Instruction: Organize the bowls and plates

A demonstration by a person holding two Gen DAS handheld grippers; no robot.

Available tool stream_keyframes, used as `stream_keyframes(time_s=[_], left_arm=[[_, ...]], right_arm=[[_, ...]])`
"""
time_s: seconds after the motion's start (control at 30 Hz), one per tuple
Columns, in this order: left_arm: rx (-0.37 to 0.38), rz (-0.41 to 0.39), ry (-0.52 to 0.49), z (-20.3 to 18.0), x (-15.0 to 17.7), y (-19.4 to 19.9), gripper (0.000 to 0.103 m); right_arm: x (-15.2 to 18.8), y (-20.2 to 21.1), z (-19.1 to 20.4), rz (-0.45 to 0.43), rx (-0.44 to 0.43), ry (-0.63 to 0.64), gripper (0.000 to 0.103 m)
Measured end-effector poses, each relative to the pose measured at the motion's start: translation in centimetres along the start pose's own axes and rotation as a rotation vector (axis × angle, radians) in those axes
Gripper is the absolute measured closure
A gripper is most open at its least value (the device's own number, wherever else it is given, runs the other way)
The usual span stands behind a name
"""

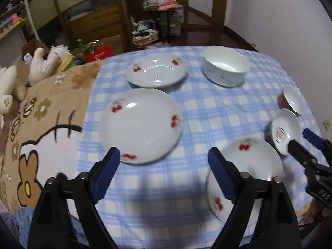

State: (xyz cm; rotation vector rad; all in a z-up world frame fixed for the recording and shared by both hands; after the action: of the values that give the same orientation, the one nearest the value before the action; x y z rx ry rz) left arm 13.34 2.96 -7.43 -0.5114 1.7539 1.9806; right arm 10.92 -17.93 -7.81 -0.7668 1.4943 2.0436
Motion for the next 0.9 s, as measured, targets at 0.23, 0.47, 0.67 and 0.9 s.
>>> stream_keyframes(time_s=[0.23,0.47,0.67,0.9], left_arm=[[-0.046,0.006,0.038,3.2,-2.2,-1.5,0.007],[-0.056,0.059,0.057,5.6,-3.9,-4.8,0.006],[-0.057,0.096,0.117,7.6,-4.3,-7.7,0.006],[-0.044,0.156,0.177,9.3,-4.0,-10.6,0.006]], right_arm=[[-2.9,-2.1,1.2,-0.021,-0.025,0.006,0.001],[-5.3,-6.0,3.0,-0.010,-0.067,0.004,0.001],[-6.8,-9.5,4.4,0.006,-0.093,0.010,0.001],[-7.7,-13.9,5.9,0.036,-0.130,-0.003,0.001]])
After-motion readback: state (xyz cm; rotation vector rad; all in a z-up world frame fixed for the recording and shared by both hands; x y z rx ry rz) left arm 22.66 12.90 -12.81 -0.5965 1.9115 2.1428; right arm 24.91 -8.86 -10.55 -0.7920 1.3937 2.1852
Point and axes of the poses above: each gripper's, at about its wrist camera, not at the fingertips, and y roughly against the way its jaws point, z to its left, x to its underside, the point moved 4 cm from there along -y, roughly the way its jaws point, and after that the axes turned 5 degrees about -x, right-handed, at the moved point
